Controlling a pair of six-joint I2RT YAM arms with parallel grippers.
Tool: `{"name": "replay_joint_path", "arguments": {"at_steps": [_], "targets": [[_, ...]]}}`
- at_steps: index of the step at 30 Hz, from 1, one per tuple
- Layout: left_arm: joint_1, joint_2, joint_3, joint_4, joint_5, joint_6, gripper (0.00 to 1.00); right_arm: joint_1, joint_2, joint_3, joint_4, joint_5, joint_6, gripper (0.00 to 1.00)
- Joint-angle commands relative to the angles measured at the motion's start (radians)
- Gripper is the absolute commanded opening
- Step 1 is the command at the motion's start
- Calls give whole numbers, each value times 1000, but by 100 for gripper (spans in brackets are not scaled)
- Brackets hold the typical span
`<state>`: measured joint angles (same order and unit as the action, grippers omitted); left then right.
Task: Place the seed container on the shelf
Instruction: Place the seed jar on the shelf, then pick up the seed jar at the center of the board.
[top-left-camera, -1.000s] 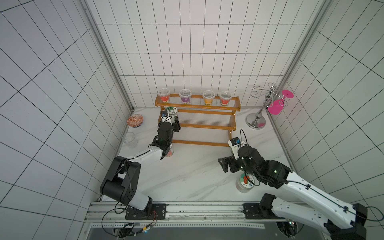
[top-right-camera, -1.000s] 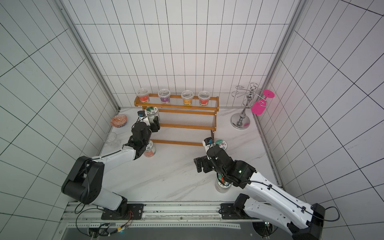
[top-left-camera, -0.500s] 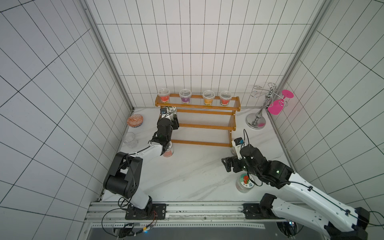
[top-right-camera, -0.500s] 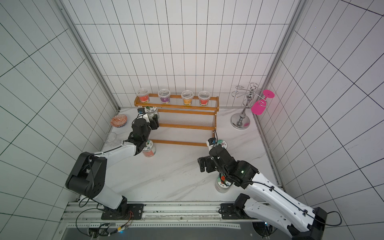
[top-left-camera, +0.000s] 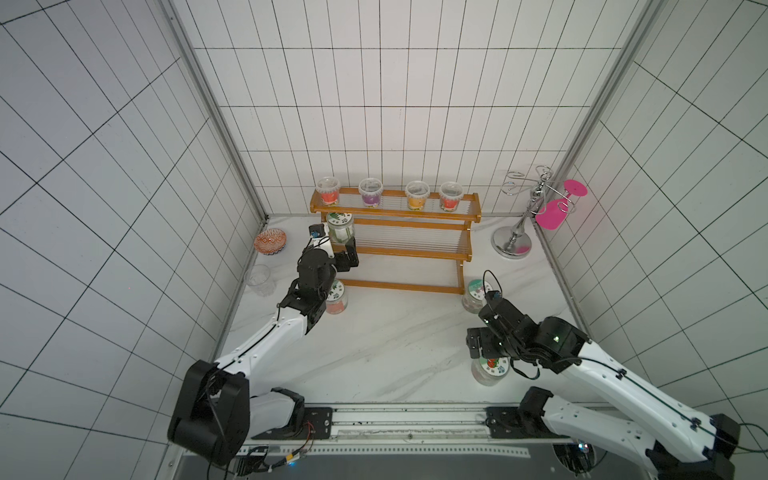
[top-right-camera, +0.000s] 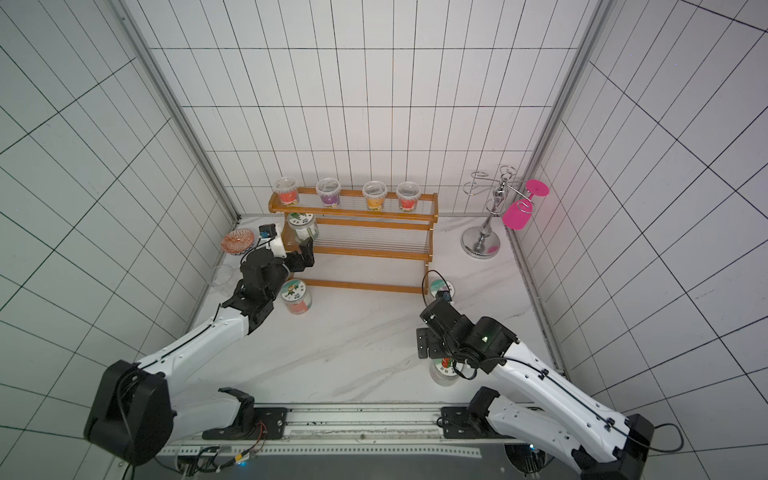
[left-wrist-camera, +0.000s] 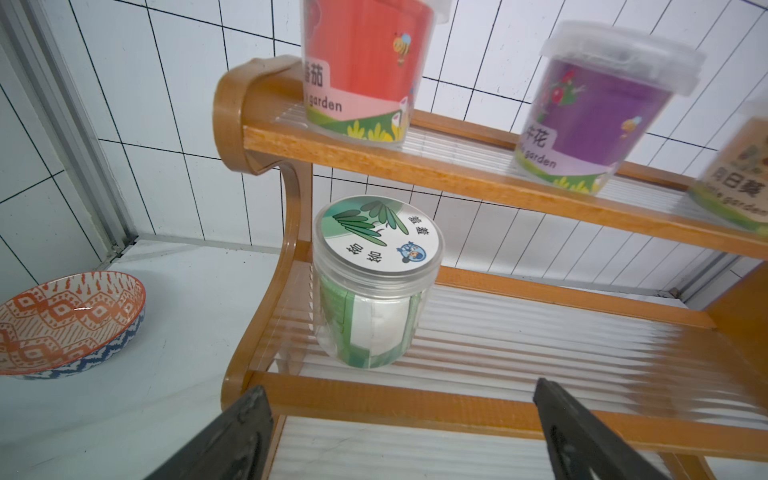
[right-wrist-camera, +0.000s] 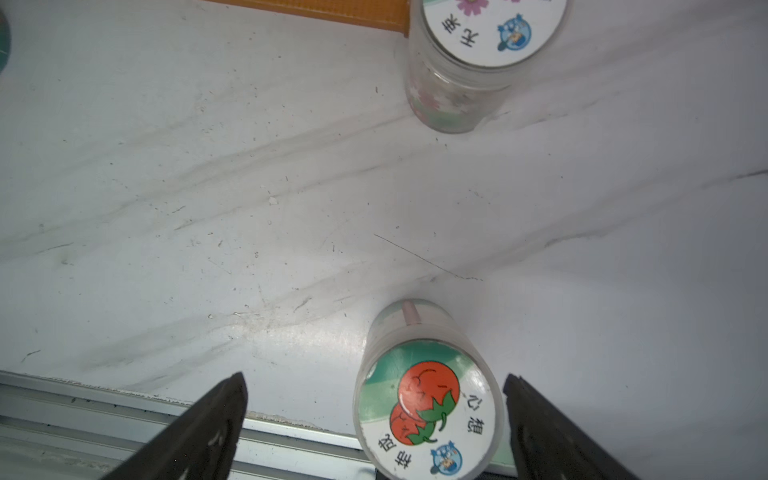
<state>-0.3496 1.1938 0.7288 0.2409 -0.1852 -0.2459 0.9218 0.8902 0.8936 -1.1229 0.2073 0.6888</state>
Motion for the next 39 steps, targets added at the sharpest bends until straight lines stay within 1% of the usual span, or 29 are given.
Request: {"name": "replay_joint_path", "arguments": {"at_steps": [1, 5, 11, 17, 20, 25, 33, 39], "targets": [[-54, -75, -32, -163, 29, -4, 99, -7, 1, 40, -162, 23, 99, 99], [-160, -176, -71, -240, 35, -10, 99, -8, -35, -25, -144, -20, 137, 99], [-346, -293, -124, -267, 24, -28, 99, -7, -66, -128, -75, -73, 164, 99], [-530, -330, -135, -264, 4, -18, 99, -7, -29, -191, -31, -71, 192, 99], [-594, -337, -137, -263, -21, -8, 99, -6, -12, -209, -4, -75, 188, 99], [-638, -363, -151, -253, -37, -15, 99, -8, -6, -214, 18, -65, 187, 99], [-646, -393, -160, -265, -50, -15, 99, -11, 20, -207, 41, -72, 175, 100], [-646, -403, -160, -281, -58, -16, 99, -12, 35, -207, 82, -88, 174, 95]]}}
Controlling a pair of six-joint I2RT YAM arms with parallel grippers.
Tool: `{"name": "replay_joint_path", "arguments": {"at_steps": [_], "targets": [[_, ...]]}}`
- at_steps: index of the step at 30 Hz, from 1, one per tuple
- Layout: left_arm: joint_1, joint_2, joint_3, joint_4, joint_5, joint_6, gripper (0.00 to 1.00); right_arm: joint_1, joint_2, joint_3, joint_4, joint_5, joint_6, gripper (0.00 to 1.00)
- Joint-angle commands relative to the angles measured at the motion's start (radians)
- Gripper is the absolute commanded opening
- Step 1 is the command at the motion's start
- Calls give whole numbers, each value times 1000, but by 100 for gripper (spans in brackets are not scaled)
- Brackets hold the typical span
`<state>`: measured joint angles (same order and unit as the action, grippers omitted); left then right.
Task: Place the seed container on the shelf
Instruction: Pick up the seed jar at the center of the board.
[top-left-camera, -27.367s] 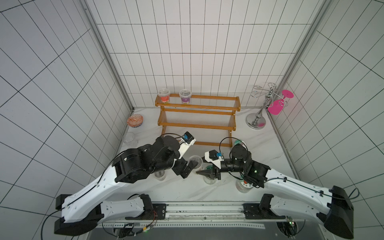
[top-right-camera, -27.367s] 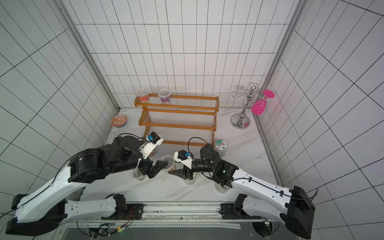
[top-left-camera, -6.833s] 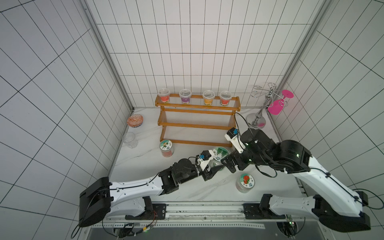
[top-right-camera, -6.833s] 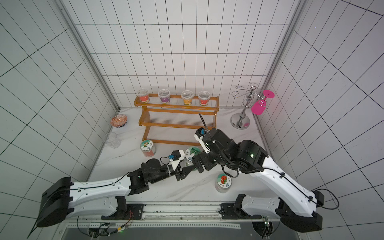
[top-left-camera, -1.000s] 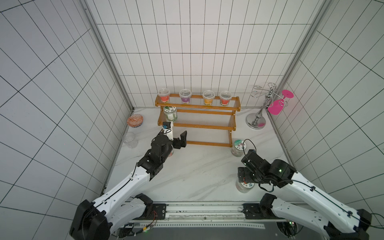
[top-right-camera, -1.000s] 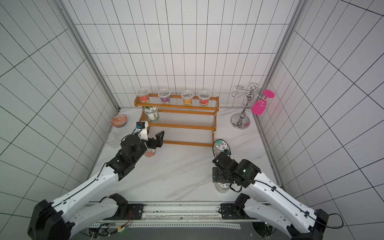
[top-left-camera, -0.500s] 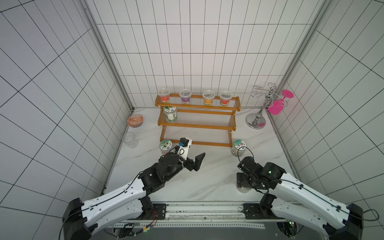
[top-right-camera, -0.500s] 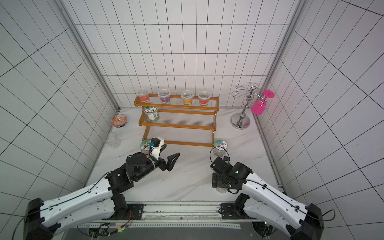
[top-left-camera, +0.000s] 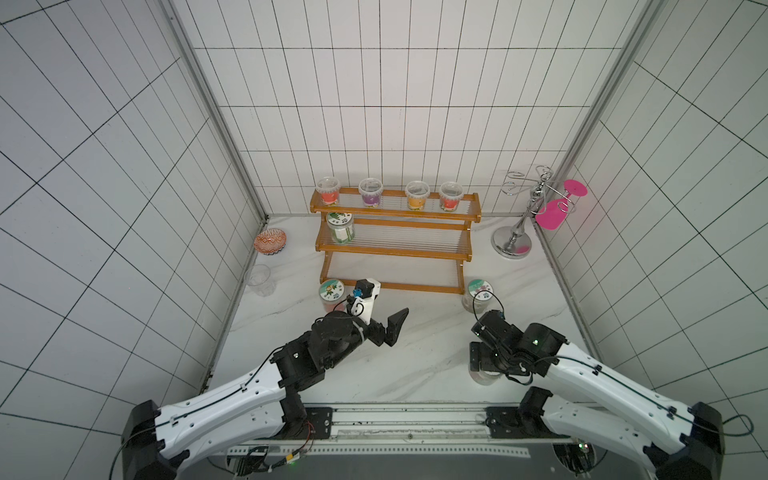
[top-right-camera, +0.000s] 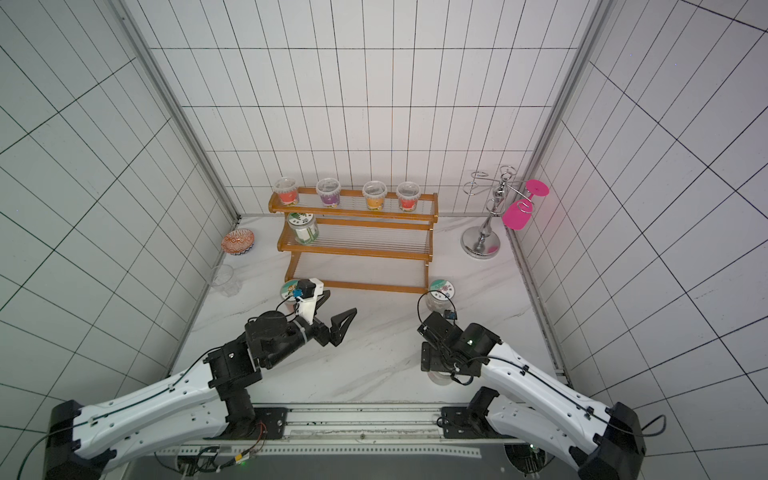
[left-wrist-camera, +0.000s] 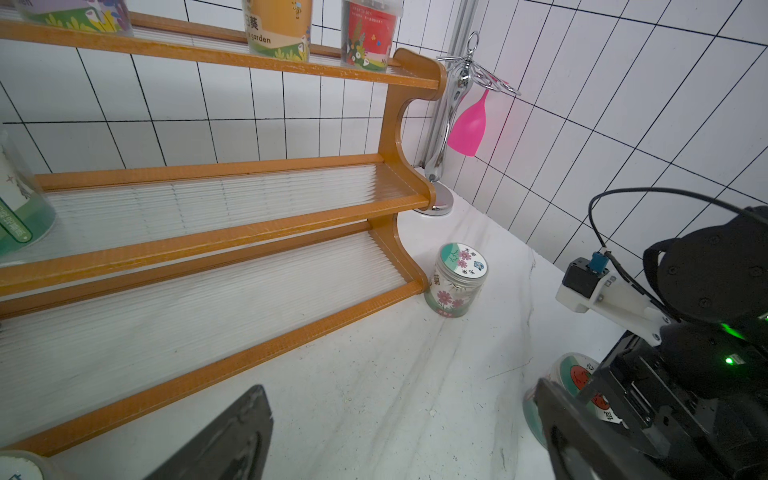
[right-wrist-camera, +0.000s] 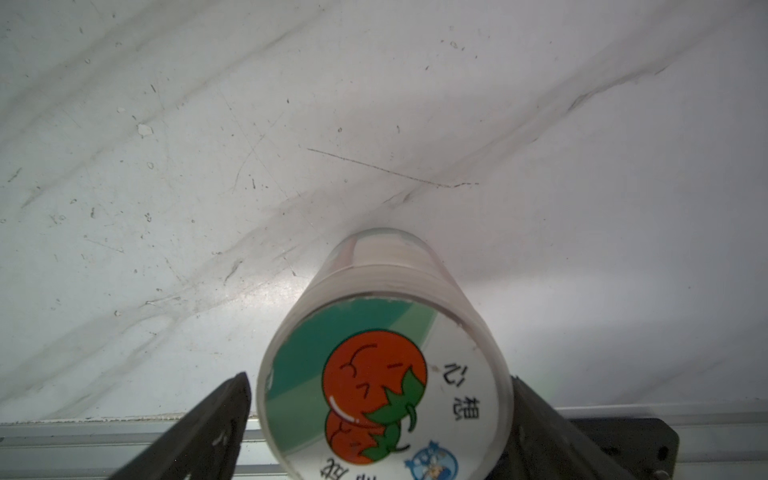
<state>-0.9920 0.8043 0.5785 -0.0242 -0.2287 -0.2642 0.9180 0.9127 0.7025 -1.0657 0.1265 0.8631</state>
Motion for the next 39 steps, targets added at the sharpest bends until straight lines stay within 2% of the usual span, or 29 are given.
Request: {"name": "replay_joint_path", "arguments": {"at_steps": [1, 10, 15, 19, 23, 31, 39], "targets": [[-5, -18, -8, -17, -14, 2, 99, -8, 22, -15, 27, -8, 0, 93], [-6, -51, 24, -67, -8, 14, 99, -16, 105, 5, 42, -28, -53, 89], [-7, -63, 32, -82, -8, 22, 99, -27, 111, 13, 59, -64, -75, 76], [-9, -55, 19, -80, 10, 36, 99, -28, 98, 48, 50, -84, -85, 70], [-27, -37, -3, -27, 68, 75, 99, -27, 99, 162, -34, -77, -126, 66], [-125, 37, -42, 150, 209, 221, 99, -25, 160, 471, -225, -91, -242, 61], [-131, 155, -42, 283, 370, 288, 99, 7, 255, 733, -338, -112, -330, 59]]}}
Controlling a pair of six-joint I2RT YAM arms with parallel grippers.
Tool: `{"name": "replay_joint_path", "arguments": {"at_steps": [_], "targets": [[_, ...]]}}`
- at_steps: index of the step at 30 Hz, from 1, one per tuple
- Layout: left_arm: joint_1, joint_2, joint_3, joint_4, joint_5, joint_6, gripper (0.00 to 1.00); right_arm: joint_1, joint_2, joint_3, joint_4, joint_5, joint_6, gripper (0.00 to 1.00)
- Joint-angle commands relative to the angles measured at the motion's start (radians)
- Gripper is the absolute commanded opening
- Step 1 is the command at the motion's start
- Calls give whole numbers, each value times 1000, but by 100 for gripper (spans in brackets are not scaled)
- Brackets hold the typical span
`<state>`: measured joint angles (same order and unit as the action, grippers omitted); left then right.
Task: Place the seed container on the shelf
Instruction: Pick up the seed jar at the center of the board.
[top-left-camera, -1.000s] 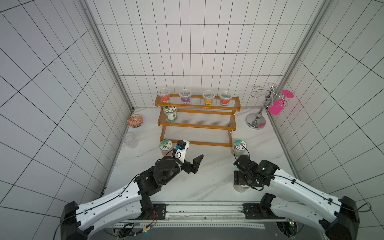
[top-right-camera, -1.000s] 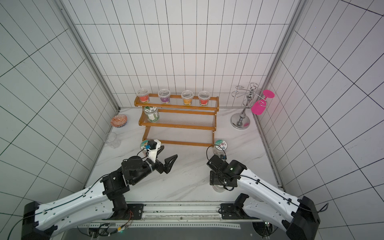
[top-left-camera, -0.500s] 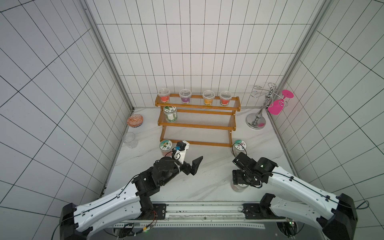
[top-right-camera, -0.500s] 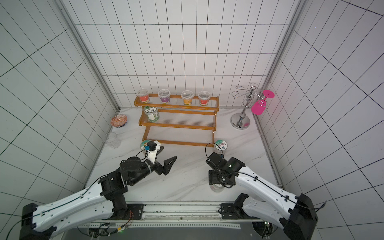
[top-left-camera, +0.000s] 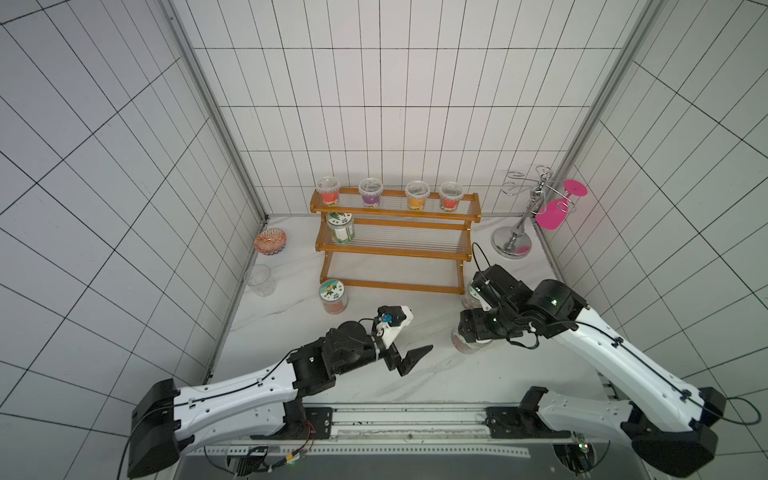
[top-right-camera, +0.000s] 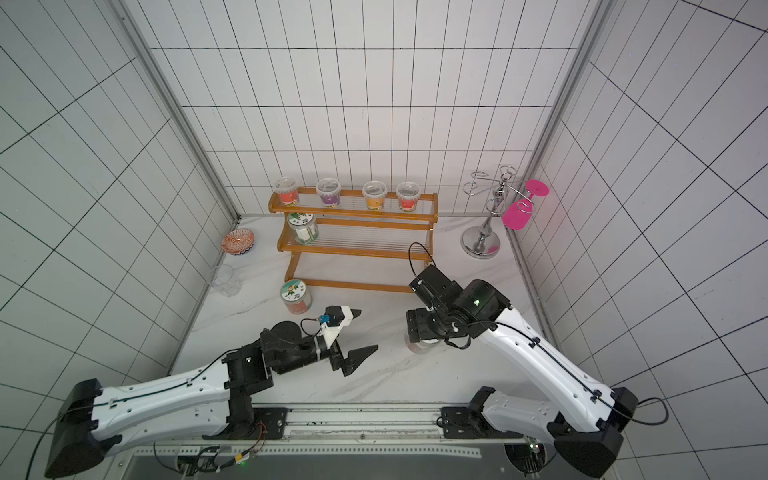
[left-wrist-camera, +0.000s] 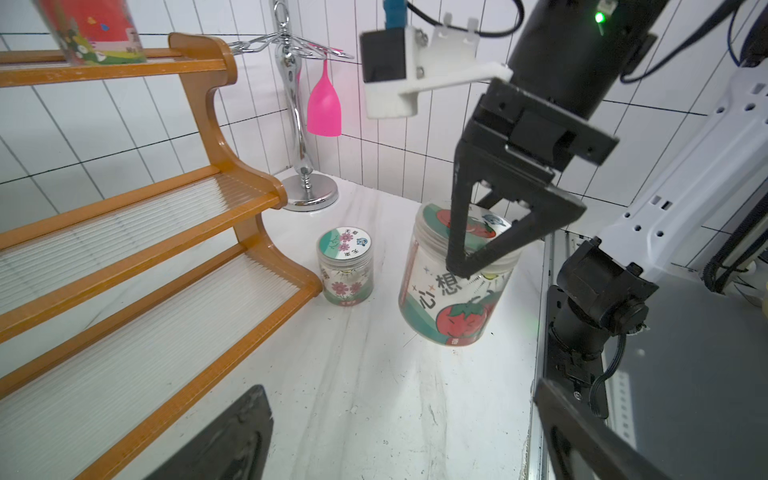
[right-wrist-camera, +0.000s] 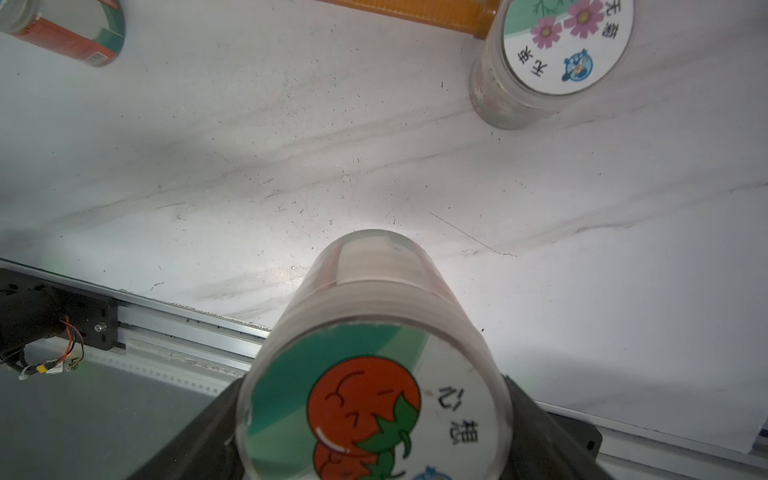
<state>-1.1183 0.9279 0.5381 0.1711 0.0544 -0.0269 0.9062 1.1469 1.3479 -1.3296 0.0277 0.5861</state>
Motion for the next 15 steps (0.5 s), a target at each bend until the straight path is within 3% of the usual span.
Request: {"name": "replay_joint_path", "arguments": {"at_steps": [1, 7, 15], "targets": [[-4, 50, 3, 100, 104, 58, 99, 29, 32, 109, -79, -13, -59, 59], [-6, 172, 38, 172, 192, 95, 99, 103, 108, 221, -99, -9, -75, 57], [-8, 259, 67, 254, 220, 53, 99, 170, 157, 264, -94, -16, -78, 57]]}}
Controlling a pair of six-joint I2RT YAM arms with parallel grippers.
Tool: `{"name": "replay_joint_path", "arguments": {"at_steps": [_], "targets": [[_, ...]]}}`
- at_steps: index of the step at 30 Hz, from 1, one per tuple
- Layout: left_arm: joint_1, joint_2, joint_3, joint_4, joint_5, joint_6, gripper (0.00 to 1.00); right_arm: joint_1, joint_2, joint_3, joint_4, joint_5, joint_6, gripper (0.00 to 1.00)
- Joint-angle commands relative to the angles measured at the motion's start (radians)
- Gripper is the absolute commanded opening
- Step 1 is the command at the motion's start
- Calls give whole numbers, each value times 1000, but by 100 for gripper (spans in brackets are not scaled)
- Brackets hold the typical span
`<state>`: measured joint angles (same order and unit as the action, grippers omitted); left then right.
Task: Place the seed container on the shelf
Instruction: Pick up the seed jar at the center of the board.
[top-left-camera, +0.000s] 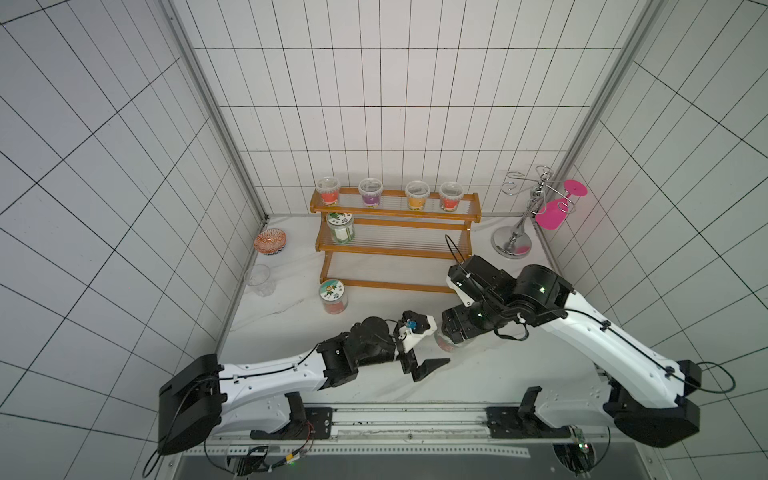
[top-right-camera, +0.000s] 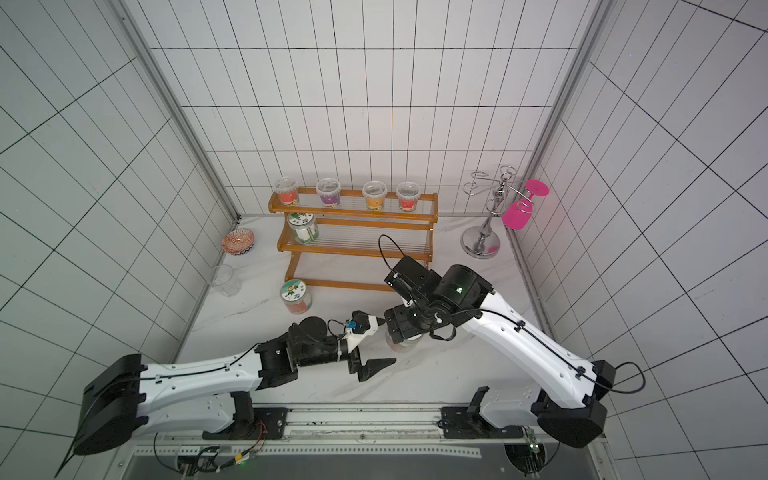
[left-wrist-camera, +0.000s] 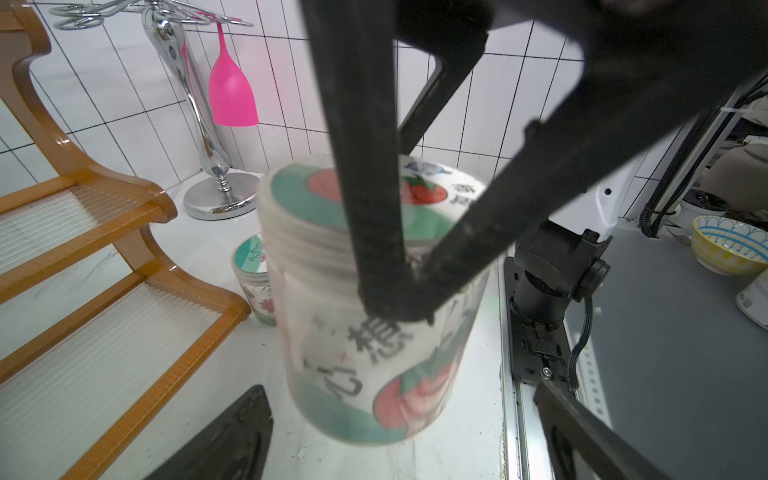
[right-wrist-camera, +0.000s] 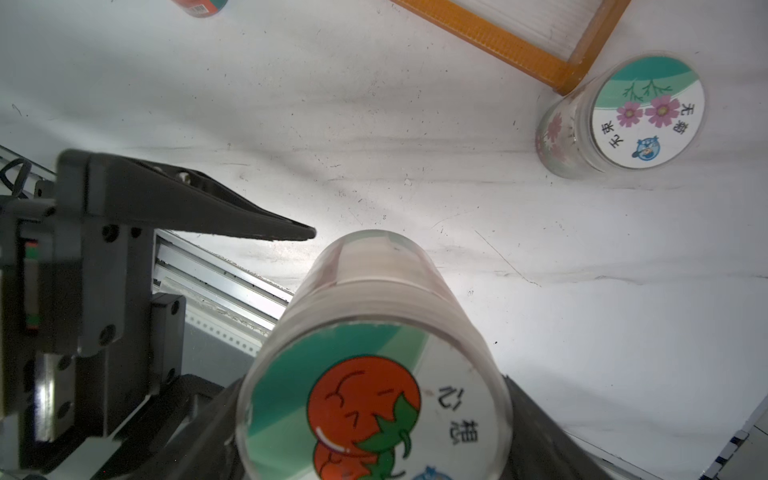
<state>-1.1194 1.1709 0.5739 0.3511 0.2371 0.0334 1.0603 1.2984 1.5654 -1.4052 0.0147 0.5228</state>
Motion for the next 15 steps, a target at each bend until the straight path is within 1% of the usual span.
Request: {"name": "replay_joint_path", "arguments": {"at_steps": [1, 8, 15], "targets": [[-7, 25, 28, 94, 34, -18, 99, 19, 9, 47, -15, -8, -15, 57], [-7, 87, 27, 186, 15, -52, 99, 38, 19, 60, -5, -15, -14, 57], [-7, 122, 34, 224, -20, -71, 98, 46, 24, 62, -2, -21, -12, 57]]}}
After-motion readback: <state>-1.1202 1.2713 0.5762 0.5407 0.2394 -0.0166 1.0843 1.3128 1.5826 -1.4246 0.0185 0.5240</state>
